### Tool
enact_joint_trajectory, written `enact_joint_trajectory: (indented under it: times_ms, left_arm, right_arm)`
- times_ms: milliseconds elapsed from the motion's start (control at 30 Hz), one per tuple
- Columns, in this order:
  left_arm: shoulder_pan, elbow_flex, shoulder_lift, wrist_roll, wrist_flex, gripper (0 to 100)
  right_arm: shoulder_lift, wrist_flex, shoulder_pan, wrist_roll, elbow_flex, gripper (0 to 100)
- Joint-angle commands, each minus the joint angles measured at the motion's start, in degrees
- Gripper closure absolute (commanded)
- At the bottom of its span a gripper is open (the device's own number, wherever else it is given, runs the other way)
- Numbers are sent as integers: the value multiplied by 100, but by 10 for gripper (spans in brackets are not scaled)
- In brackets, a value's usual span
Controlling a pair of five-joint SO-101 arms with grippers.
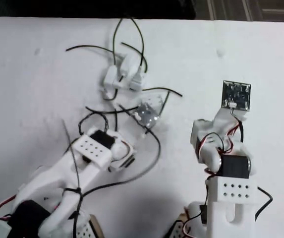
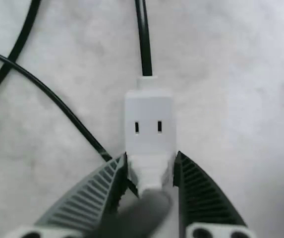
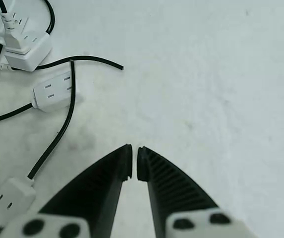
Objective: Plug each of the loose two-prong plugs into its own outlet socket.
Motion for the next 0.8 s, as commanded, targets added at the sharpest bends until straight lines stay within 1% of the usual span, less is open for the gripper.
enact_joint_trajectory:
  times_ms: [0,133,200,467,567,667,767]
  left_arm:
    - [-31,-53,4,378,141,826]
    - [-31,-70,-22,484,141,773]
    - [-31,-132,-127,484,220,772]
    - [-31,-651,-1191,475,1169,768]
    - [-31,-695,-1525,475,1415,741]
    - [-31,-633,-1666,475,1495,736]
    - [-31,-413,-1666,475,1363,731]
  right_arm:
    - [-57,-75,48,44,-35,974]
    - [-57,-75,40,44,-35,975]
    - [-57,-75,40,44,-35,975]
    - [-57,-75,40,53,-35,975]
    - [-57,-75,40,62,-35,975]
    - [-57,-75,48,70,-35,975]
    - [-57,-75,57,79,-35,975]
